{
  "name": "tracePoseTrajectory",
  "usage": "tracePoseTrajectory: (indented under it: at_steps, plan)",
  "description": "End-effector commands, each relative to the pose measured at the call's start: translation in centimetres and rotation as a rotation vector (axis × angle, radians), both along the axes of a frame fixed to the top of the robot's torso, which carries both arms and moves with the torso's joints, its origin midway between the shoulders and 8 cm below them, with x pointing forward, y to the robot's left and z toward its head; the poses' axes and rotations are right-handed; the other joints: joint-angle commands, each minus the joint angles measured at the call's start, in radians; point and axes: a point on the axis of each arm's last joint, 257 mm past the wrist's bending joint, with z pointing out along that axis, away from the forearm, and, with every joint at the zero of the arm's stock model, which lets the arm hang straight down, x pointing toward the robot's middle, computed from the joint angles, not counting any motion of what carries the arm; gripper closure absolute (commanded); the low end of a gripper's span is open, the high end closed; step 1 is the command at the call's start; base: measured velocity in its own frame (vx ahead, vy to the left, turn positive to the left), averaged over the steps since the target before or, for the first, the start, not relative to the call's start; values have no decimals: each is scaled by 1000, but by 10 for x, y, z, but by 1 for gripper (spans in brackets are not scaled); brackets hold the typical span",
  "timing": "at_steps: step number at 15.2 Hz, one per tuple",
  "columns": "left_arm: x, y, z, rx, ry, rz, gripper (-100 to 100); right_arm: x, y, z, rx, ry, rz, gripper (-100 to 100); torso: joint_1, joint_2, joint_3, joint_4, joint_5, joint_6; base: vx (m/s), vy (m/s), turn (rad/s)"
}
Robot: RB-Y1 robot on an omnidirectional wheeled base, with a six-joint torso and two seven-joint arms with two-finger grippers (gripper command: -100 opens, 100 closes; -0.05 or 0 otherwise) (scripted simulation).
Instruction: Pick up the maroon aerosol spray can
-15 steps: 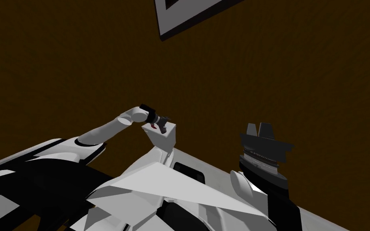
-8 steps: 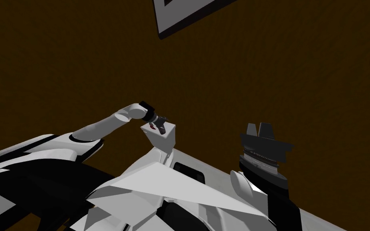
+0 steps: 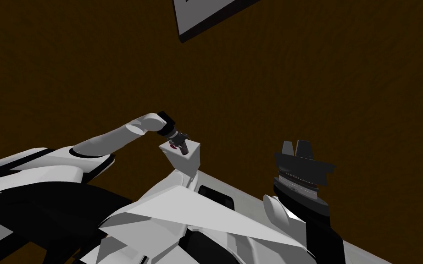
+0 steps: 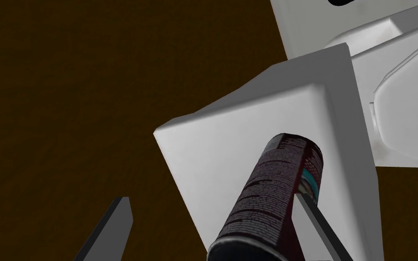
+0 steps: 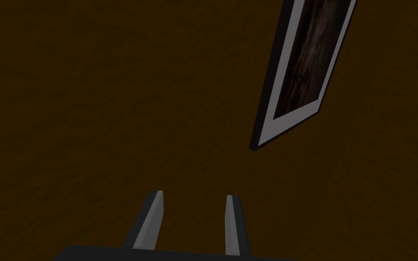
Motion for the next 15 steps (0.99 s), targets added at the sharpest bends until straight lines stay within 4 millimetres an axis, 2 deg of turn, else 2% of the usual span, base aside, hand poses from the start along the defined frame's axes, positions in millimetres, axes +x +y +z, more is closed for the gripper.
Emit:
tracePoseTrajectory:
  at_steps: [1,2,4,5,7,10,15]
  plan:
    - [-7,4,-1,18,31,4,-100,0,0,0,0,0,0,0,0,0,0,0,0,0,34,1,0]
    - [-13,8,6,31,55,6,-100,0,0,0,0,0,0,0,0,0,0,0,0,0,43,3,-5]
    - [-18,11,4,44,75,8,-100,0,0,0,0,0,0,0,0,0,0,0,0,0,38,2,-2]
    - [-24,15,10,56,100,11,-100,0,0,0,0,0,0,0,0,0,0,0,0,0,38,-2,-4]
    - [-28,18,8,67,117,13,-100,0,0,0,0,0,0,0,0,0,0,0,0,0,43,0,-3]
    - [-43,26,18,95,173,20,-100,0,0,0,0,0,0,0,0,0,0,0,0,0,49,-1,-7]
    - [-64,38,24,139,252,32,-100,0,0,0,0,0,0,0,0,-1,-1,0,0,0,55,1,-7]
